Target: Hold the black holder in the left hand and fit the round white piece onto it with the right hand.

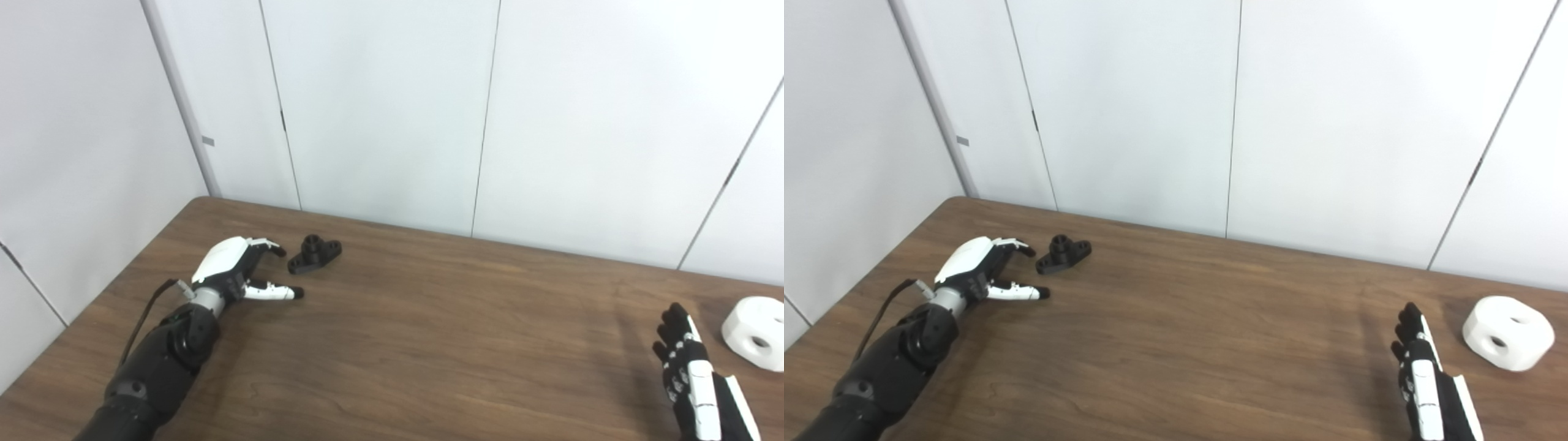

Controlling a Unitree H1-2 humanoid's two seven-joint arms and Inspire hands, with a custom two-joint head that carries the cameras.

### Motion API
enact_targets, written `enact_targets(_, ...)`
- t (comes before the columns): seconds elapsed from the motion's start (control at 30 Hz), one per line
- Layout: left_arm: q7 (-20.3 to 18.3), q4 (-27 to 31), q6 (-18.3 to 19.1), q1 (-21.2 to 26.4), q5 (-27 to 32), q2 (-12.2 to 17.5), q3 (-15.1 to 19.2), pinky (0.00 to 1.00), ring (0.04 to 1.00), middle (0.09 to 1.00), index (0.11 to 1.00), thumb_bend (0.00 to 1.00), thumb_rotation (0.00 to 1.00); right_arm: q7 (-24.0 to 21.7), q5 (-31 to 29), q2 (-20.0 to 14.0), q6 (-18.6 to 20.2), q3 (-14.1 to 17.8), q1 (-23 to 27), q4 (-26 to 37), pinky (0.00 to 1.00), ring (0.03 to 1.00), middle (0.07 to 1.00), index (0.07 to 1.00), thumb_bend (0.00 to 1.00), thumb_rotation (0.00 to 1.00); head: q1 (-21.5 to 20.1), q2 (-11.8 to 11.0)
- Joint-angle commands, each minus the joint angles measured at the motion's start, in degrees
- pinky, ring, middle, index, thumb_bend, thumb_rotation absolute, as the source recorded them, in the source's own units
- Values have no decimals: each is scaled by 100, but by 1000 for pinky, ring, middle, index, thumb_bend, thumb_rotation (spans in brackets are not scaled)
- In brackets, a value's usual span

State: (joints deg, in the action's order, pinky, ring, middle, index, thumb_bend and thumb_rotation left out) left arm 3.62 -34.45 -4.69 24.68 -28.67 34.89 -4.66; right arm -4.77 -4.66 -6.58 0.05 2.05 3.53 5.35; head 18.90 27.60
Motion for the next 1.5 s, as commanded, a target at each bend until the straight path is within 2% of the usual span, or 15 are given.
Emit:
enact_targets(0.0,69,-70,-143,286,1,121,-37,977,952,900,767,914,452,-49,-38,-38,-37,2,93,265,1000,1000,1000,1000,352,1000,1,-2)
enact_targets(0.2,119,-260,-325,419,38,56,-121,979,942,892,760,901,430,-40,-34,-14,-19,-5,101,314,1000,1000,1000,1000,357,1000,-20,-16)
enact_targets(0.57,19,-340,-261,614,64,-37,-211,996,936,884,756,857,378,-4,6,24,106,-29,-4,616,1000,1000,1000,1000,375,1000,-97,4)
enact_targets(0.83,59,-656,-440,784,46,-130,-312,980,926,874,751,869,398,39,124,64,99,-87,-41,649,1000,1000,1000,1000,398,1000,-175,8)
enact_targets(1.1,169,-904,-638,925,52,-158,-396,978,914,856,733,831,351,88,250,108,46,-81,-72,640,1000,1000,1000,1000,412,1000,-204,12)
enact_targets(1.2,390,-1061,-873,975,-5,-161,-432,960,891,812,628,800,181,64,223,103,35,-76,-86,658,1000,1000,1000,1000,402,1000,-201,23)
enact_targets(1.23,469,-1123,-974,996,-58,-147,-476,949,871,770,558,664,117,58,198,106,25,-67,-89,660,1000,1000,1000,1000,407,1000,-200,25)
enact_targets(1.27,523,-1173,-1047,1016,-94,-137,-511,951,854,738,521,594,82,55,181,109,20,-60,-88,661,1000,1000,1000,1000,409,1000,-199,29)
enact_targets(1.33,529,-1206,-1172,1037,-115,-85,-582,962,836,704,491,536,54,59,150,116,-23,-41,-83,663,1000,1000,1000,1000,412,1000,-208,39)
enact_targets(1.47,541,-1199,-1335,1057,-121,-29,-651,960,811,671,484,522,49,64,97,130,-22,-15,-68,693,1000,1000,1000,1000,417,1000,-193,37)
